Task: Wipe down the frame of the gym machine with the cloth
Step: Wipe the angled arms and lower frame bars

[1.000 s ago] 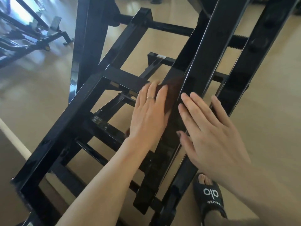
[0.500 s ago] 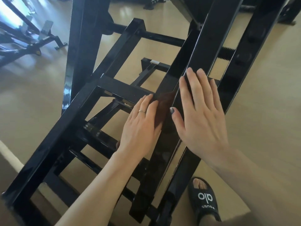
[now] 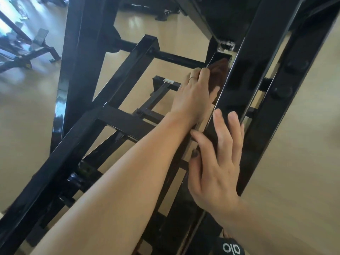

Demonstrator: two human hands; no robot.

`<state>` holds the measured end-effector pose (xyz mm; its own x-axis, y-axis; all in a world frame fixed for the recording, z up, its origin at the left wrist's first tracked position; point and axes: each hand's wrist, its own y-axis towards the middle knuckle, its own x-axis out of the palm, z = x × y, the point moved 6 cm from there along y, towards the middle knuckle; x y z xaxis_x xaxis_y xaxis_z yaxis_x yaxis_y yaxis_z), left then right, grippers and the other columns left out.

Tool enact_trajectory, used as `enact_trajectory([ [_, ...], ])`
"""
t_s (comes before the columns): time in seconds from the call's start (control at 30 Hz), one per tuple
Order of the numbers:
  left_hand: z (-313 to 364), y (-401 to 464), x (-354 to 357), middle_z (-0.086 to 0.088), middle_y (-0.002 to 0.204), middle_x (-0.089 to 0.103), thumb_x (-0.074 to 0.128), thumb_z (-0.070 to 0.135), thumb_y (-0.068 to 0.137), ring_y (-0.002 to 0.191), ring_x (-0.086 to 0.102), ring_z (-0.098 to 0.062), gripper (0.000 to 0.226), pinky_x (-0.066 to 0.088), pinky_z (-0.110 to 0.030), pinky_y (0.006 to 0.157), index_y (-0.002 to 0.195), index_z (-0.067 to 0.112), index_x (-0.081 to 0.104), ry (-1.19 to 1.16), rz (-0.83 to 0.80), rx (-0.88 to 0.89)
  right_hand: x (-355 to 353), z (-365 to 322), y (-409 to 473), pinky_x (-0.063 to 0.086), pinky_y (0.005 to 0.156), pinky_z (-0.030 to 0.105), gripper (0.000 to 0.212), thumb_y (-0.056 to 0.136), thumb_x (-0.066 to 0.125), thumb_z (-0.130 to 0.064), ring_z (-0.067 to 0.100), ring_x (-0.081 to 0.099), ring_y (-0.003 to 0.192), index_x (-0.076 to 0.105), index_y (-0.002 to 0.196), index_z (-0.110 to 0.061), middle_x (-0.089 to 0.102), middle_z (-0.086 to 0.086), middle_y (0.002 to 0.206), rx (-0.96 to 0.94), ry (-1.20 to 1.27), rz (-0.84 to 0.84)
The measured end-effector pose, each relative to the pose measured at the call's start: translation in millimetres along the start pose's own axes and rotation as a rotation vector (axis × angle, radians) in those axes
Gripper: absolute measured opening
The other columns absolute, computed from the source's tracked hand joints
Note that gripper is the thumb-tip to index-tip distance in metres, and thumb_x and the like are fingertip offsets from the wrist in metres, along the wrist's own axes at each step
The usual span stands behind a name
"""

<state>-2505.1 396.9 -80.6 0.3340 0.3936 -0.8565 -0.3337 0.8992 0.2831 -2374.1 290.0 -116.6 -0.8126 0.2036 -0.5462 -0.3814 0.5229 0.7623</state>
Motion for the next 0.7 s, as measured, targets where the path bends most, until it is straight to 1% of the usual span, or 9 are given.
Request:
enact_trajectory([
  [0.07,-3,-13,1,-0.009,0.157,0.035,0.050,0.027,0.104,0.147,0.031,-0.029,0.046,0.035,-0.042,0.118,0.145,0.014,0.037,-0.021,-0.018,0.028,0,-1,0,0.015,0.124,0.060,0.035,0.086,0.060,-0.002,0.045,0.022,0.152,0.072,0.118,-0.002,0.042,0.028,0.153,0.009,0.013,0.005],
  [0.13,-10,-37,4,-0.005,0.165,0.024,0.055,0.030,0.103,0.154,0.017,-0.026,0.052,0.026,-0.045,0.123,0.149,0.019,0.035,-0.013,-0.065,0.073,1,-2,0,0.016,0.124,0.060,0.033,0.087,0.060,-0.003,0.043,0.023,0.152,0.073,0.118,-0.003,0.043,0.027,0.153,0.026,0.035,0.021],
  [0.2,-19,-56,6,-0.002,0.167,0.020,0.059,0.032,0.101,0.156,0.010,-0.022,0.057,0.020,-0.044,0.126,0.151,0.021,0.034,-0.024,-0.103,0.128,3,-1,-1,0.017,0.124,0.060,0.034,0.083,0.066,-0.001,0.042,0.025,0.152,0.074,0.116,-0.004,0.043,0.025,0.153,0.049,0.042,0.027],
  [0.27,-22,-55,7,-0.001,0.167,0.021,0.061,0.031,0.100,0.156,0.012,-0.021,0.058,0.023,-0.043,0.126,0.151,0.020,0.035,-0.032,-0.112,0.143,3,-1,-1,0.016,0.124,0.058,0.036,0.078,0.070,0.002,0.041,0.025,0.152,0.075,0.113,-0.005,0.044,0.025,0.152,0.065,0.049,0.024],
  [0.37,-11,-25,6,-0.002,0.167,0.020,0.057,0.026,0.101,0.156,0.014,-0.023,0.054,0.027,-0.042,0.124,0.150,0.017,0.035,-0.010,-0.085,0.129,4,-1,-1,0.016,0.125,0.058,0.035,0.077,0.070,0.003,0.040,0.024,0.153,0.076,0.110,-0.007,0.044,0.024,0.153,0.072,0.063,0.009],
  [0.43,-2,2,8,-0.005,0.165,0.023,0.055,0.019,0.100,0.154,0.018,-0.025,0.054,0.030,-0.042,0.122,0.149,0.014,0.034,-0.024,-0.072,0.149,4,0,-1,0.018,0.124,0.060,0.033,0.076,0.071,0.002,0.039,0.022,0.154,0.077,0.107,-0.007,0.042,0.022,0.154,0.074,0.065,-0.001],
  [0.5,4,31,10,-0.006,0.162,0.028,0.057,0.016,0.098,0.152,0.022,-0.026,0.059,0.034,-0.042,0.119,0.152,0.012,0.033,-0.051,-0.062,0.182,5,0,-3,0.018,0.123,0.061,0.031,0.075,0.072,0.002,0.038,0.021,0.154,0.078,0.104,-0.008,0.041,0.021,0.154,0.070,0.077,-0.008],
  [0.57,10,60,12,-0.007,0.158,0.034,0.059,0.021,0.098,0.151,0.025,-0.027,0.060,0.034,-0.044,0.119,0.152,0.013,0.033,-0.055,-0.039,0.214,4,-1,-3,0.018,0.123,0.060,0.025,0.075,0.070,-0.001,0.037,0.021,0.154,0.079,0.097,-0.009,0.040,0.020,0.154,0.069,0.093,0.007],
  [0.7,12,97,17,-0.006,0.158,0.035,0.060,0.030,0.099,0.150,0.026,-0.026,0.060,0.032,-0.042,0.120,0.151,0.015,0.035,-0.051,-0.037,0.188,4,-1,-1,0.017,0.124,0.057,0.020,0.078,0.067,-0.006,0.035,0.020,0.155,0.080,0.092,-0.012,0.038,0.017,0.156,0.058,0.097,0.007],
])
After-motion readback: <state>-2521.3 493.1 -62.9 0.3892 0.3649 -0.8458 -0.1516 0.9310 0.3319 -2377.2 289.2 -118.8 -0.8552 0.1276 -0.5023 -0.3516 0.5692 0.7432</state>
